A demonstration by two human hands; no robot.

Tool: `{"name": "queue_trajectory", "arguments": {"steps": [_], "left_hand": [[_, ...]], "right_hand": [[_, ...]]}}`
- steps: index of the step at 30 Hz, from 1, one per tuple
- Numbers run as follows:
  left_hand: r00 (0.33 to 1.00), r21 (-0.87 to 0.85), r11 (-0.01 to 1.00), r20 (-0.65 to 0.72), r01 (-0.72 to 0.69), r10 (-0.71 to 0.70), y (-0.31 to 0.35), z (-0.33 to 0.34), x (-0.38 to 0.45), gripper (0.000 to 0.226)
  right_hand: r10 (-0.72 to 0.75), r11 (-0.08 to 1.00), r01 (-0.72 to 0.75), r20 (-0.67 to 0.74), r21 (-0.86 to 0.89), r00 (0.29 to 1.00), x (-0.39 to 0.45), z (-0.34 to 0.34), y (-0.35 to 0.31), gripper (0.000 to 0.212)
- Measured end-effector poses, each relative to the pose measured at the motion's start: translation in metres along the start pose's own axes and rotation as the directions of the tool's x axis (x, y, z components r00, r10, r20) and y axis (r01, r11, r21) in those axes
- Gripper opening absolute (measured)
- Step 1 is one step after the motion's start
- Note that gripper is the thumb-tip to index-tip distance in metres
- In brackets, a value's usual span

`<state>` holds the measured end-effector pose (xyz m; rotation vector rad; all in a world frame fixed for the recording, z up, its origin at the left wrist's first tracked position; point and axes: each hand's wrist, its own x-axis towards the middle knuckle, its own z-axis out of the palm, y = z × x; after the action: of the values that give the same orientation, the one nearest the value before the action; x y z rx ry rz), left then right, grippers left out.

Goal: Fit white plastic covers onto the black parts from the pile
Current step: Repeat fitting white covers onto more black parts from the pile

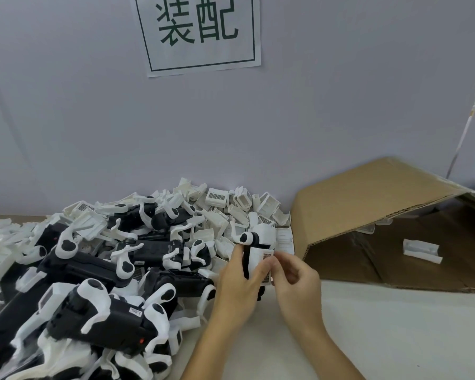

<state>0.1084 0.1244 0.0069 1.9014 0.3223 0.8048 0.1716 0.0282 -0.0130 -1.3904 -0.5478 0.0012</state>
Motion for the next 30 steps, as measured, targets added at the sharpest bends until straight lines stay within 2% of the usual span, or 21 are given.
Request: {"name": "queue_trajectory", "arguments": {"steps": [3,6,9,11,13,16,21,25,28,30], "left_hand": [[0.999,-0.028,0.999,0.036,0.030,-0.028,0.002,0.001,-0.003,0.027],[0.986,-0.077,0.984,0.062,0.161,-0.157,0.011,0.001,-0.005,0.019],[0.968,-0.142,0.961,0.109,0.239,-0.225,0.007,-0.002,-0.005,0.035],[0.970,-0.154,0.961,0.113,0.230,-0.215,0.006,-0.001,-0.005,0.033],[0.976,-0.171,0.962,0.086,0.214,-0.202,0.012,0.000,-0.006,0.020],[0.979,-0.172,0.966,0.091,0.195,-0.181,0.021,0.001,-0.007,0.027],[0.980,-0.255,0.947,0.027,0.197,-0.197,0.014,0.000,-0.005,0.029],[0.981,-0.242,0.952,0.001,0.189,-0.194,0.016,-0.003,-0.003,0.027],[0.978,-0.203,0.957,0.029,0.209,-0.207,0.019,-0.005,-0.001,0.027],[0.972,-0.192,0.954,-0.010,0.228,-0.235,0.019,-0.002,0.000,0.024]], "right_hand": [[-0.133,0.990,0.135,0.065,-0.031,0.989,-0.007,0.006,-0.006,0.018],[-0.134,0.989,0.138,0.073,-0.052,0.988,-0.006,0.009,-0.008,0.027],[-0.136,0.983,0.147,0.109,-0.106,0.985,-0.003,0.007,-0.002,0.020],[-0.136,0.982,0.150,0.121,-0.117,0.983,-0.002,0.006,0.001,0.015],[-0.179,0.971,0.190,0.088,-0.145,0.980,-0.004,0.008,0.000,0.016],[-0.259,0.947,0.261,0.035,-0.188,0.965,-0.008,0.009,-0.003,0.026],[-0.393,0.878,0.397,0.070,-0.269,0.917,-0.010,0.008,-0.005,0.026],[-0.357,0.900,0.353,0.034,-0.255,0.934,-0.009,0.009,-0.002,0.017],[-0.233,0.960,0.235,0.034,-0.149,0.972,-0.007,0.004,0.000,0.038],[-0.248,0.949,0.251,0.038,-0.190,0.968,-0.009,0.006,0.001,0.029]]}}
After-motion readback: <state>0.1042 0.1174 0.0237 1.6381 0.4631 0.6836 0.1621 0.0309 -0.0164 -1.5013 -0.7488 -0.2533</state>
